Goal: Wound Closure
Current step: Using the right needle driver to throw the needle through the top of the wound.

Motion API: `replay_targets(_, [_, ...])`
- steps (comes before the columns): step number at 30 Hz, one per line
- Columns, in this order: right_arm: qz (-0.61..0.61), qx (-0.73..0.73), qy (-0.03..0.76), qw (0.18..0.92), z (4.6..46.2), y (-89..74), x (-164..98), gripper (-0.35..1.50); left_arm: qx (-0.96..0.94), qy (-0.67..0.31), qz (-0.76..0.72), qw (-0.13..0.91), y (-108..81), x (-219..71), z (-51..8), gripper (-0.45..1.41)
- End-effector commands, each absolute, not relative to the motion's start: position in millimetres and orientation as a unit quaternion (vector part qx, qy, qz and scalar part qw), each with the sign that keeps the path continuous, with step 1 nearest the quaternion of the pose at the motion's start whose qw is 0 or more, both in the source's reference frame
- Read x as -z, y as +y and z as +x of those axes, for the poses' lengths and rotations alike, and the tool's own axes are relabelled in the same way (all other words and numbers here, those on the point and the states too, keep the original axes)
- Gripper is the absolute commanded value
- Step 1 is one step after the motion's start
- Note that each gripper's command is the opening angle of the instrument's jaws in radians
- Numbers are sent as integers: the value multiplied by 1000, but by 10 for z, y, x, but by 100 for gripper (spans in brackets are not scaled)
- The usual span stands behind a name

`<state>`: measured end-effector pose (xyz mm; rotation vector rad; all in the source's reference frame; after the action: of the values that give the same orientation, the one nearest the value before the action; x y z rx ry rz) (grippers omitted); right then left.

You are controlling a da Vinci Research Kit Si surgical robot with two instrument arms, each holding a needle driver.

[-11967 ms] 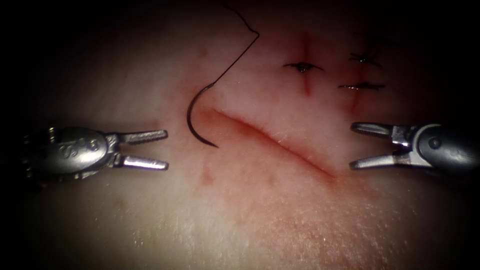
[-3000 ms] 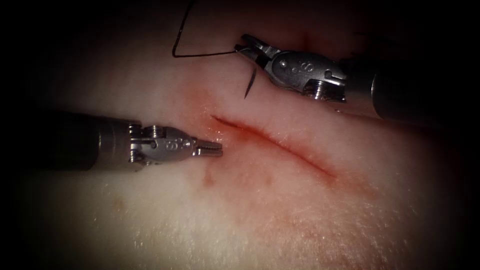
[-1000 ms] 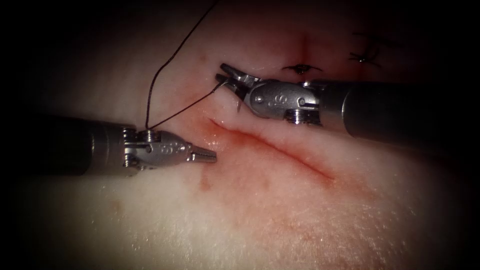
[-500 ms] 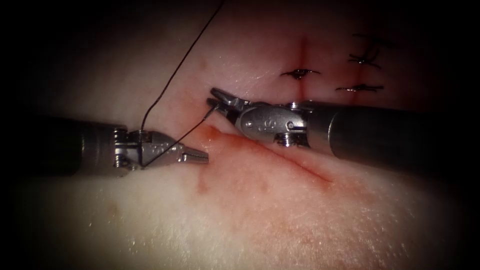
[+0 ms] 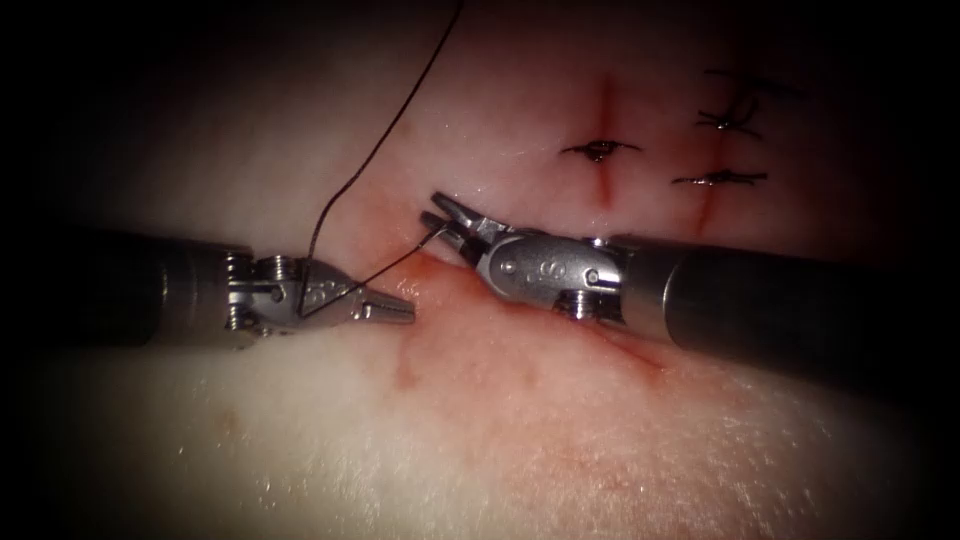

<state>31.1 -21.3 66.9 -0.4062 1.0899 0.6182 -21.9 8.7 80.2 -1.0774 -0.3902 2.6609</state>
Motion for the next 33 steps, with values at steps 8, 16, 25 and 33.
replay_targets(8, [-192, -334, 509, 770, 312, -165, -643, -35, -911, -131, -370, 127, 80, -814, -240, -42])
replay_targets(16, [-166, -390, 511, 748, 307, -151, -642, -35, -914, -137, -363, 123, 74, -821, -235, -40])
replay_targets(25, [-67, -514, 507, 688, 300, -138, -646, -35, -914, -143, -358, 123, 72, -823, -233, -40])
replay_targets(33, [14, -584, 501, 639, 300, -136, -651, -35, -914, -143, -358, 123, 71, -823, -232, -42])
